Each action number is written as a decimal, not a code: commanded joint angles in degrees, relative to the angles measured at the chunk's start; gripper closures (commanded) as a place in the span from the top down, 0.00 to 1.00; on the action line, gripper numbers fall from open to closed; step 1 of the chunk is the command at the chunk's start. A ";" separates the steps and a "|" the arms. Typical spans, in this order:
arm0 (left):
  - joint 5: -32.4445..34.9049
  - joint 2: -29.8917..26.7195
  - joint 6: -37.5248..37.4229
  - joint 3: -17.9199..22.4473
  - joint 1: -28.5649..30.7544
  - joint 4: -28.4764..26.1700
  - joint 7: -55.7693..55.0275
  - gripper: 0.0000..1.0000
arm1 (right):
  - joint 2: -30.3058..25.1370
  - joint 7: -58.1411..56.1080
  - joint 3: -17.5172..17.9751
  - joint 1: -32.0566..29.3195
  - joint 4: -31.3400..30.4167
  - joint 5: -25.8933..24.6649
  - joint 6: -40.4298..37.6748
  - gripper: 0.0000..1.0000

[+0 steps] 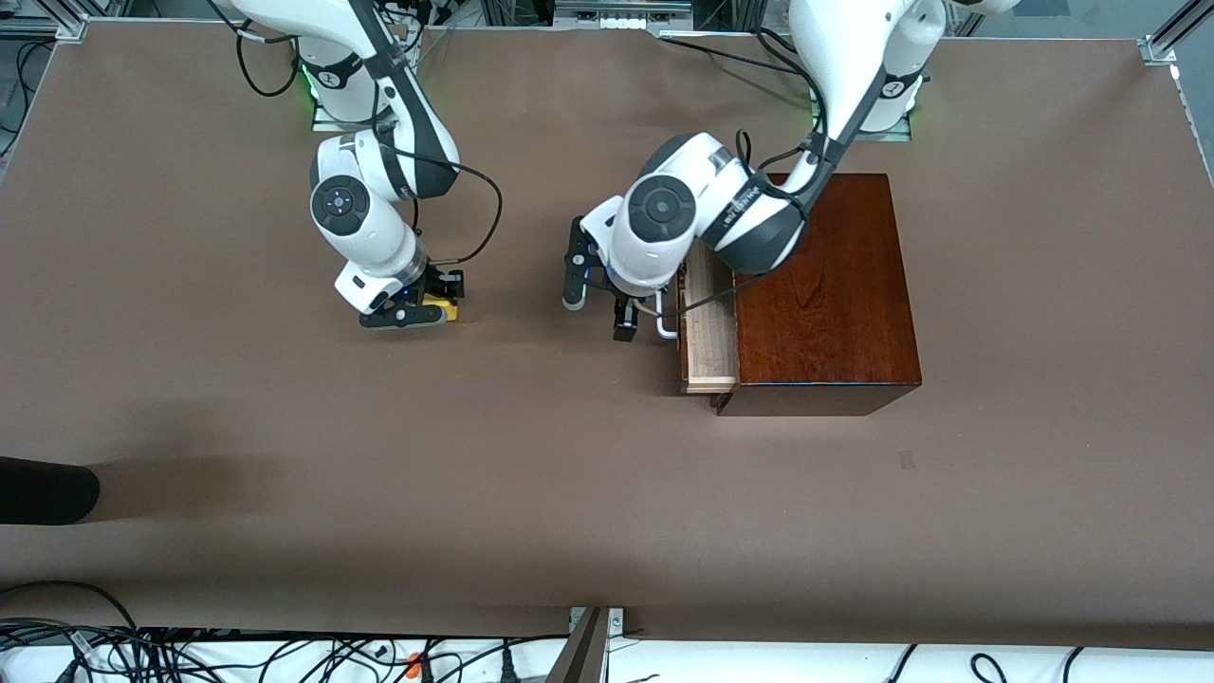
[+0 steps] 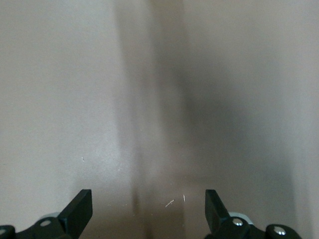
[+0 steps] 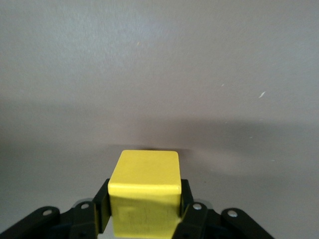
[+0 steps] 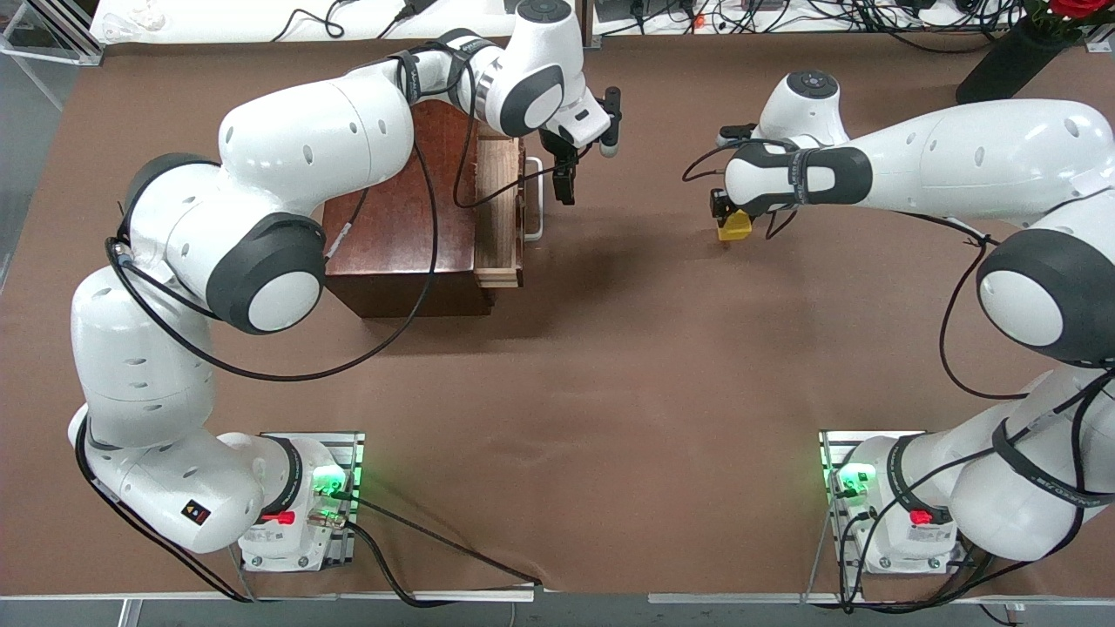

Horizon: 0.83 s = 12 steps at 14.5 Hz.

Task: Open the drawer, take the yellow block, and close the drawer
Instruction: 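Push the drawer shut with the left gripper while the right gripper lowers the cube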

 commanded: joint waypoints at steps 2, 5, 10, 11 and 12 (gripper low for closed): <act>2.61 -0.45 -3.68 1.21 -0.22 -0.60 0.82 1.00 | 0.84 -5.94 0.19 0.02 -0.94 5.63 0.78 0.06; 3.76 -0.71 -6.58 1.48 0.92 -0.51 -0.50 1.00 | 1.11 -6.39 0.19 -0.15 -1.47 7.40 -0.45 0.07; 6.83 -1.94 -11.94 2.18 1.10 -0.07 -4.53 1.00 | 0.67 -6.30 -0.24 -1.82 -0.85 7.49 -4.14 0.21; 6.92 -2.12 -13.09 2.44 1.10 -0.07 -5.76 1.00 | 0.67 -6.30 -0.24 -2.43 -0.77 7.49 -4.58 0.21; 7.18 -2.55 -13.97 2.88 1.10 -0.07 -6.65 1.00 | 0.84 -6.13 -0.24 -2.61 -0.85 7.49 -4.67 0.30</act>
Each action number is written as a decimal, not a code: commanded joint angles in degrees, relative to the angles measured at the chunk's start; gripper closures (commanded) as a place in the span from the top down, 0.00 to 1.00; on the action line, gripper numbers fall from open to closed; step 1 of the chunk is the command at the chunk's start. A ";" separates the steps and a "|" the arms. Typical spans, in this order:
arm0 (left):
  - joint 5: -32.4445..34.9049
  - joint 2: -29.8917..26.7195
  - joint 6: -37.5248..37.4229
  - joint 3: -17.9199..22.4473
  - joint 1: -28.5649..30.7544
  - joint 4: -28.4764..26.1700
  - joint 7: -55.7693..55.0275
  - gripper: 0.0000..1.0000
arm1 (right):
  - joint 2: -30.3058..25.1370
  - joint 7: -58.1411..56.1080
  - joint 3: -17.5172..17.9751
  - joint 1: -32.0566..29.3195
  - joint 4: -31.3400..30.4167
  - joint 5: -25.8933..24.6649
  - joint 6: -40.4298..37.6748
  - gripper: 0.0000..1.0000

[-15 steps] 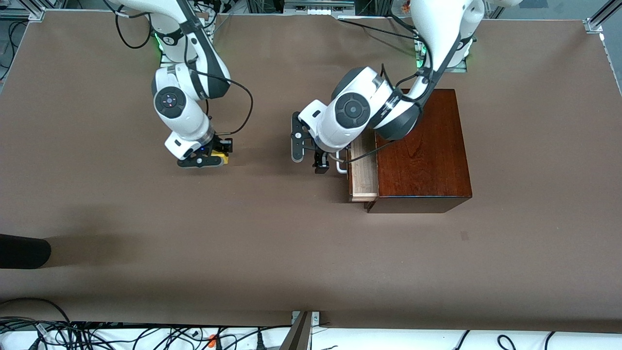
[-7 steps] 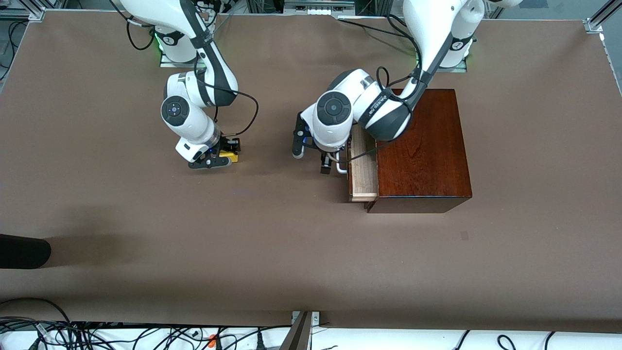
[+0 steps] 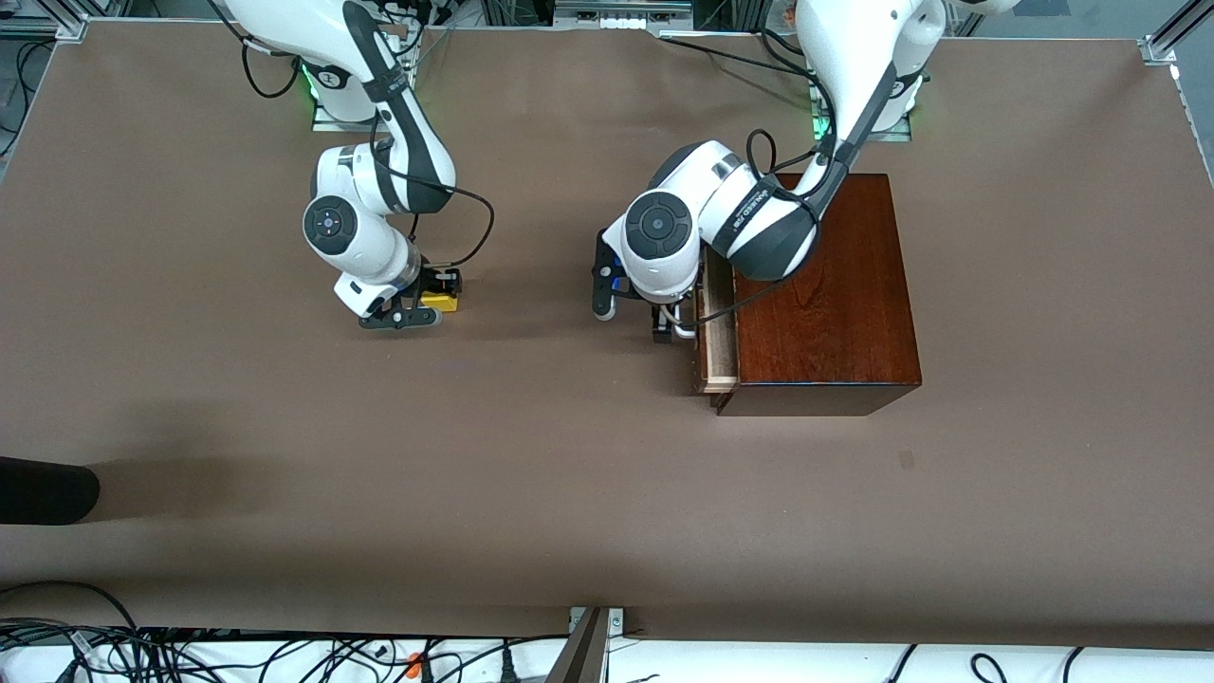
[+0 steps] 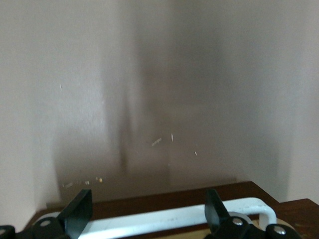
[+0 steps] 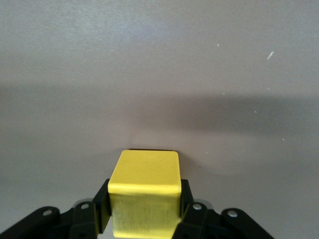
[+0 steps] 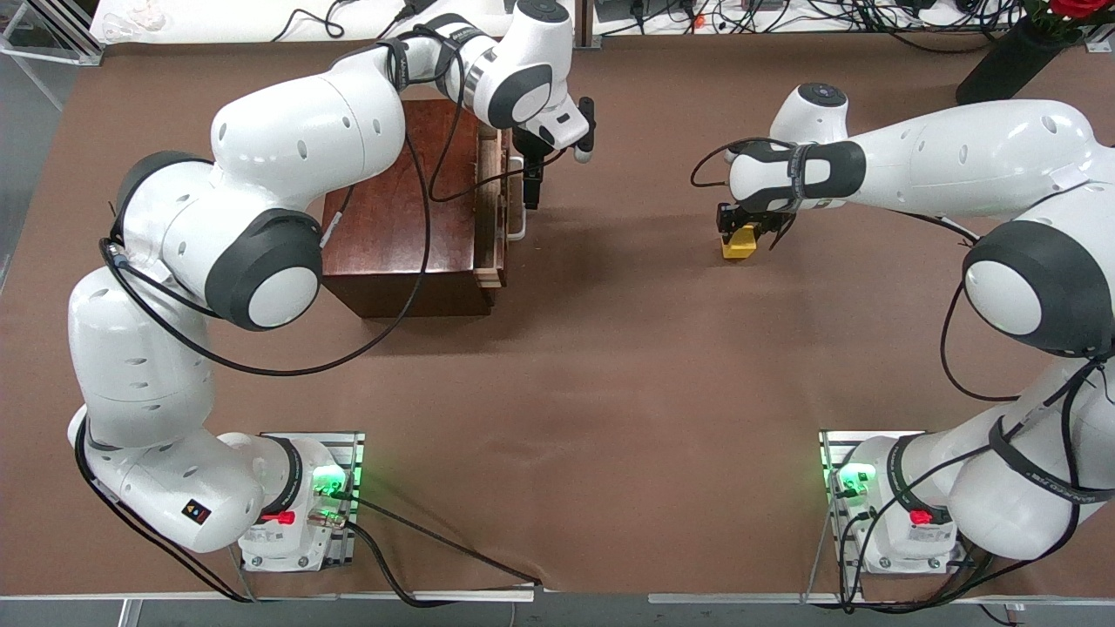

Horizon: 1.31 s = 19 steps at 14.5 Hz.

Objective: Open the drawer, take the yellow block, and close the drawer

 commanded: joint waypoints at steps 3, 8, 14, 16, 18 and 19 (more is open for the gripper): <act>3.21 -2.48 -4.64 1.13 0.76 -0.23 -2.88 1.00 | -0.44 -1.25 0.19 -1.09 0.85 1.15 -1.80 1.00; 3.21 -2.49 -5.35 2.10 1.21 -0.23 -3.85 1.00 | -3.33 -0.73 -4.54 -1.26 11.37 1.07 -21.69 1.00; 3.12 -3.53 -5.43 1.93 1.12 -0.05 -4.82 1.00 | -3.51 -0.55 -15.80 -1.26 30.98 -4.35 -44.41 1.00; 2.33 -5.38 -7.61 1.93 1.29 -0.05 -6.65 1.00 | -4.12 -0.73 -16.51 -1.26 36.26 -10.77 -50.29 1.00; 0.93 -8.36 -9.03 1.58 2.26 0.04 -10.42 1.00 | -6.49 -0.29 -18.44 -1.26 38.47 -13.87 -54.00 1.00; -0.91 -10.29 -10.86 1.66 2.78 0.04 -12.88 1.00 | -7.72 -0.64 -20.01 -1.26 38.48 -14.66 -55.23 1.00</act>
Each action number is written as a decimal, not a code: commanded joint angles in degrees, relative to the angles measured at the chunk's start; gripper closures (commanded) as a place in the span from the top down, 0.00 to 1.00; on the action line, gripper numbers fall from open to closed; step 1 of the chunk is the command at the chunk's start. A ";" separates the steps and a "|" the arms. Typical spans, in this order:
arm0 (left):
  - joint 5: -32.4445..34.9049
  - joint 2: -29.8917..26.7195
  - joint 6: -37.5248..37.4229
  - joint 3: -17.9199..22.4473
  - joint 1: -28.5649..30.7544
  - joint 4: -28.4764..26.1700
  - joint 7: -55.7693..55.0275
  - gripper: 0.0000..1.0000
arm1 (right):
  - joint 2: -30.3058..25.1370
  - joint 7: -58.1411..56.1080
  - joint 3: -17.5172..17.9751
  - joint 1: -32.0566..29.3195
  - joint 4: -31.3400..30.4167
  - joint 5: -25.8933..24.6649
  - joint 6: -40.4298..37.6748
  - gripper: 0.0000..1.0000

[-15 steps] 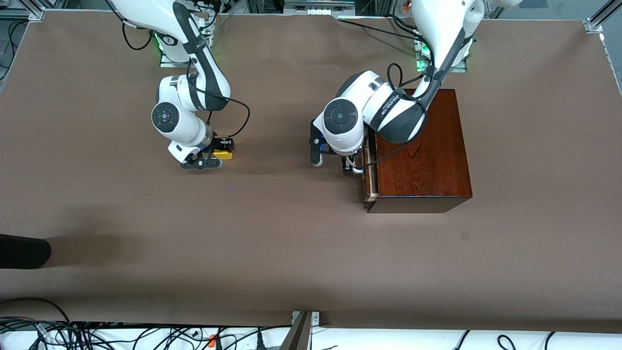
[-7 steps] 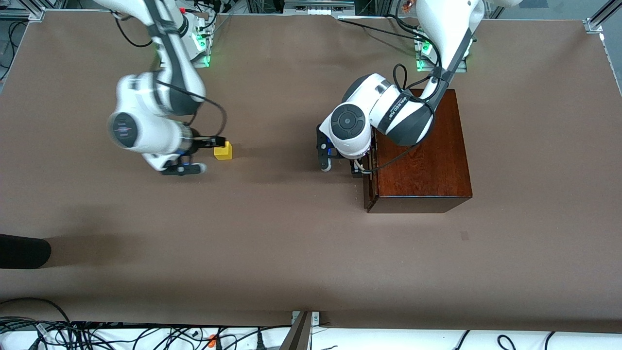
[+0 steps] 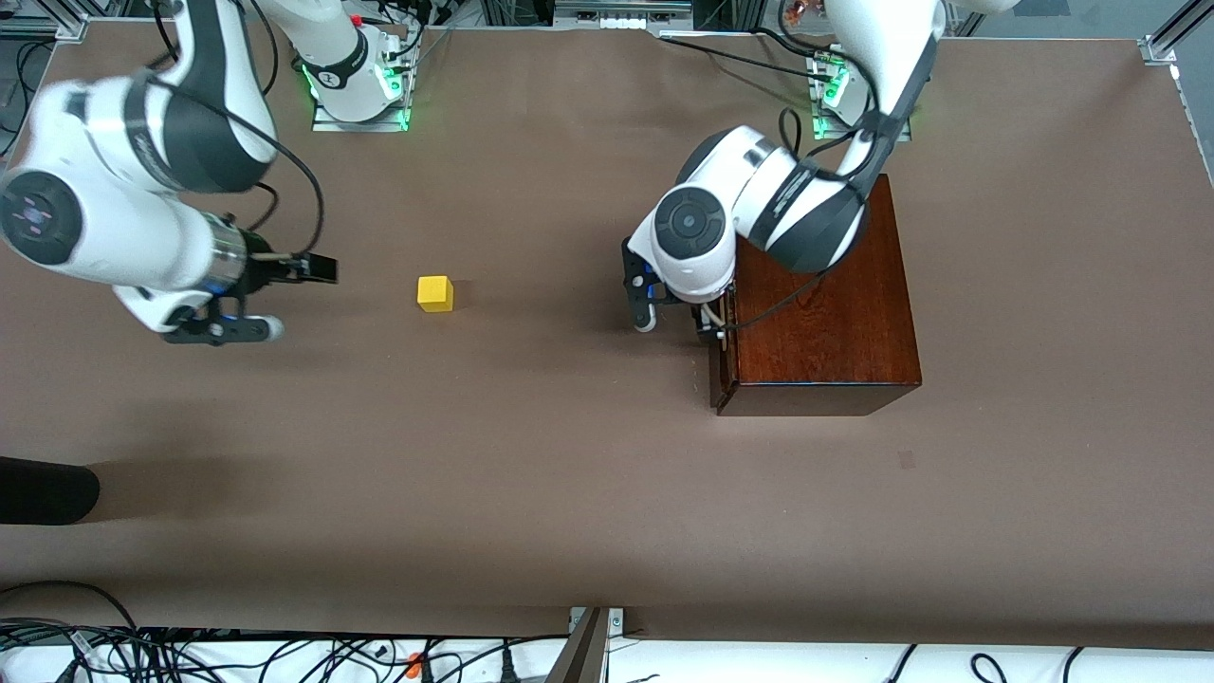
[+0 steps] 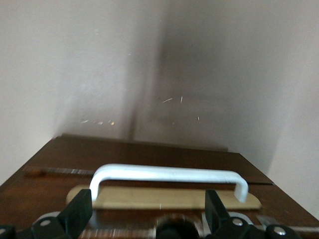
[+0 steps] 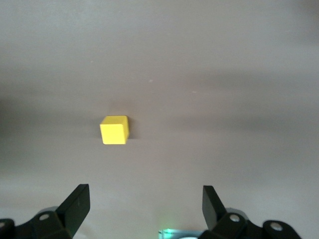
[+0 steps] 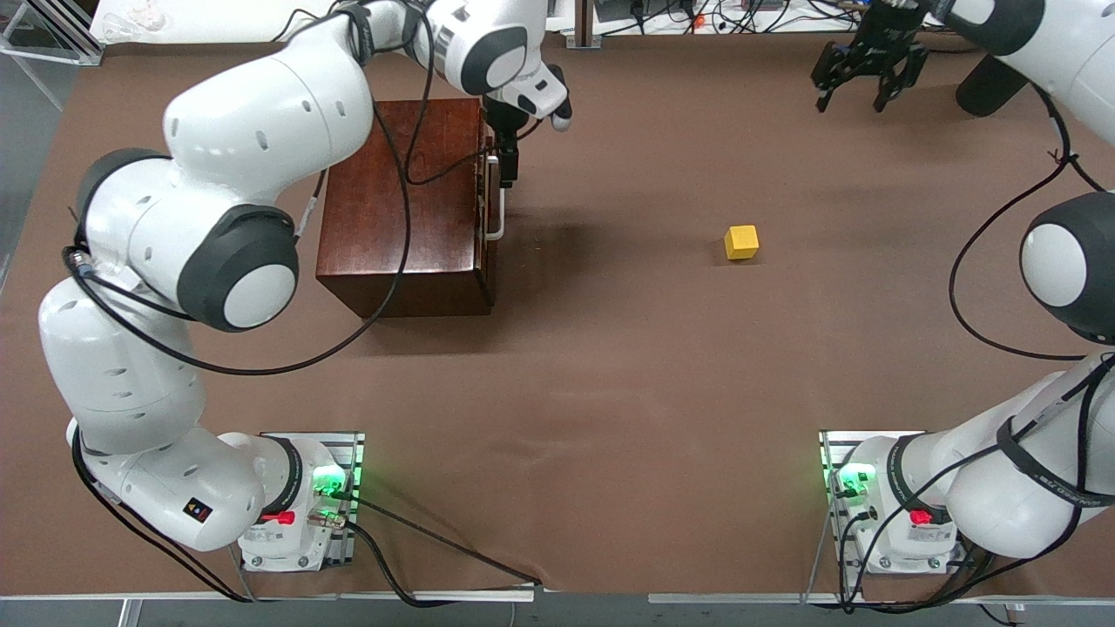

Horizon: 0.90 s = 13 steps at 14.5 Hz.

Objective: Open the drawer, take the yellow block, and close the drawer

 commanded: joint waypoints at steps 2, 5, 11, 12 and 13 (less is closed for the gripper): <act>-4.55 -8.21 -5.91 -0.27 4.18 -0.65 -7.58 1.00 | -5.42 -0.01 -2.81 -0.05 1.39 -4.27 -3.65 1.00; -4.92 -11.47 -9.33 -0.36 9.98 -0.56 -8.03 1.00 | -10.87 0.08 -2.72 -0.05 1.04 -8.32 -4.88 1.00; -3.69 -15.69 -19.35 0.78 18.25 2.77 -11.00 1.00 | -14.31 0.34 -2.11 -1.44 0.25 -11.14 -4.53 1.00; -3.51 -16.65 -19.54 1.48 20.09 3.04 -14.94 1.00 | -14.48 0.34 1.11 -5.02 0.25 -11.32 -4.45 1.00; -3.25 -17.45 -19.45 2.09 20.54 3.74 -18.54 1.00 | -15.01 0.34 6.89 -10.97 0.25 -11.32 -4.45 1.00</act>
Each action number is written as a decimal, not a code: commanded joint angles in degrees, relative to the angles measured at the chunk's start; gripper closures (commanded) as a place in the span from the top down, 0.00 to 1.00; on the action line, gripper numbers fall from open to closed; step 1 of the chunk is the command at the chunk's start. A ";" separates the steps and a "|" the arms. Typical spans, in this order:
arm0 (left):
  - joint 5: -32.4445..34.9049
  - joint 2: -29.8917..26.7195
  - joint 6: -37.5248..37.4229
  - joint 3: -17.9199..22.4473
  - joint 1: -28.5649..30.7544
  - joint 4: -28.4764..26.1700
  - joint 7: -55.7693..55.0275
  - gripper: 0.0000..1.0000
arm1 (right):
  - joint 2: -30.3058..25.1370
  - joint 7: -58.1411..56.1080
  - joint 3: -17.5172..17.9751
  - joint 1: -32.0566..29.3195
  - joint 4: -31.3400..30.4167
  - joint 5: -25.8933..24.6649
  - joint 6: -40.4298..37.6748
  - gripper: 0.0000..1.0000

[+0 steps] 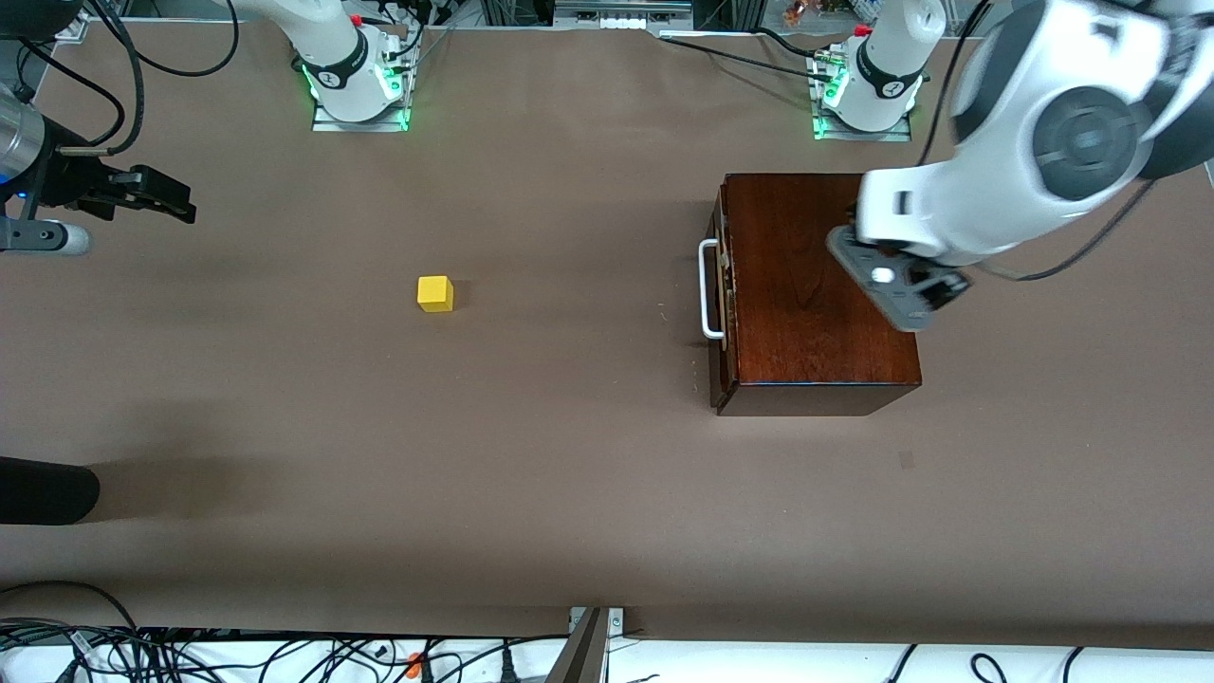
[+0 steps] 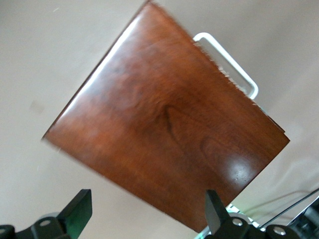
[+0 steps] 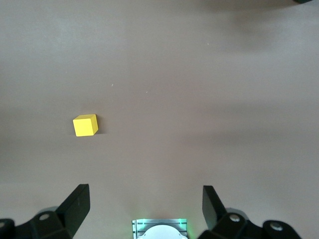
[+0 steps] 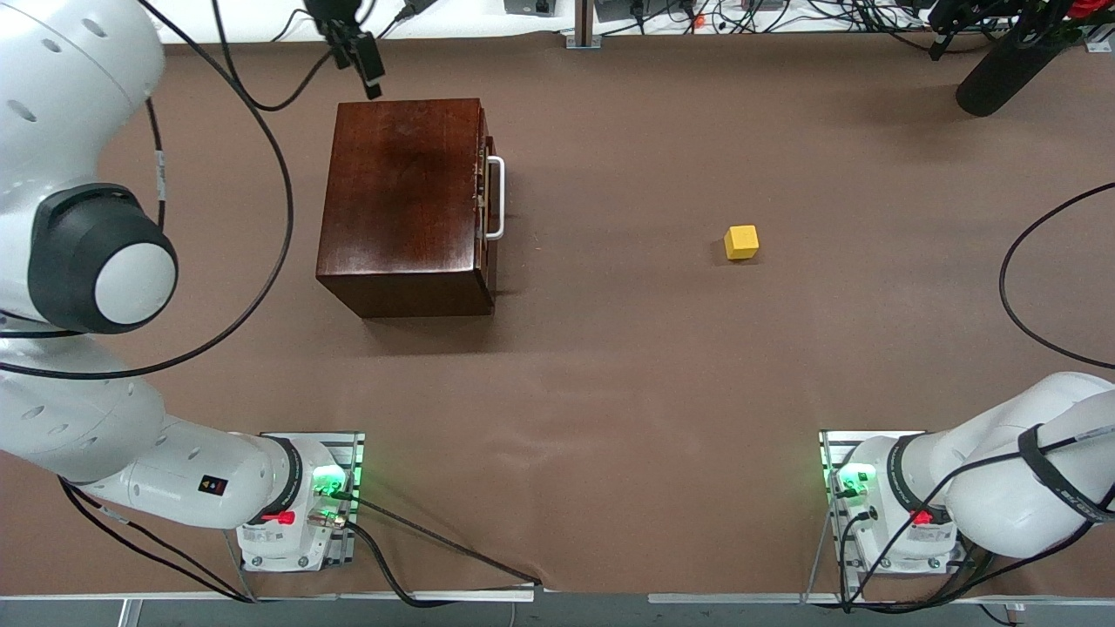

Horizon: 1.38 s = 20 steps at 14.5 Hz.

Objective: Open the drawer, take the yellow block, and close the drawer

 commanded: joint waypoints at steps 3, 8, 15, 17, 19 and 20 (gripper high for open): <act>1.19 -5.22 -0.06 1.35 5.28 -0.46 -20.00 1.00 | -2.43 0.35 27.89 -28.23 -1.21 -1.09 0.25 1.00; 0.66 -14.62 10.67 0.74 11.17 -13.10 -27.52 1.00 | -2.34 0.35 43.16 -43.94 -0.95 -1.17 0.43 1.00; 0.57 -14.81 5.23 0.56 10.74 -12.68 -26.73 1.00 | -1.99 0.44 43.16 -43.94 -1.12 -1.09 2.35 1.00; 0.57 -14.90 4.79 0.47 10.56 -12.59 -26.73 1.00 | -1.99 0.36 43.07 -43.94 -1.21 -1.00 2.71 1.00; 0.66 -14.72 4.87 0.56 10.48 -12.50 -26.73 1.00 | -1.82 0.44 43.07 -43.94 -1.12 -0.83 2.54 1.00; 0.66 -14.72 5.05 0.56 10.48 -12.50 -26.73 1.00 | -1.73 0.27 43.07 -43.94 -0.95 -0.82 2.10 1.00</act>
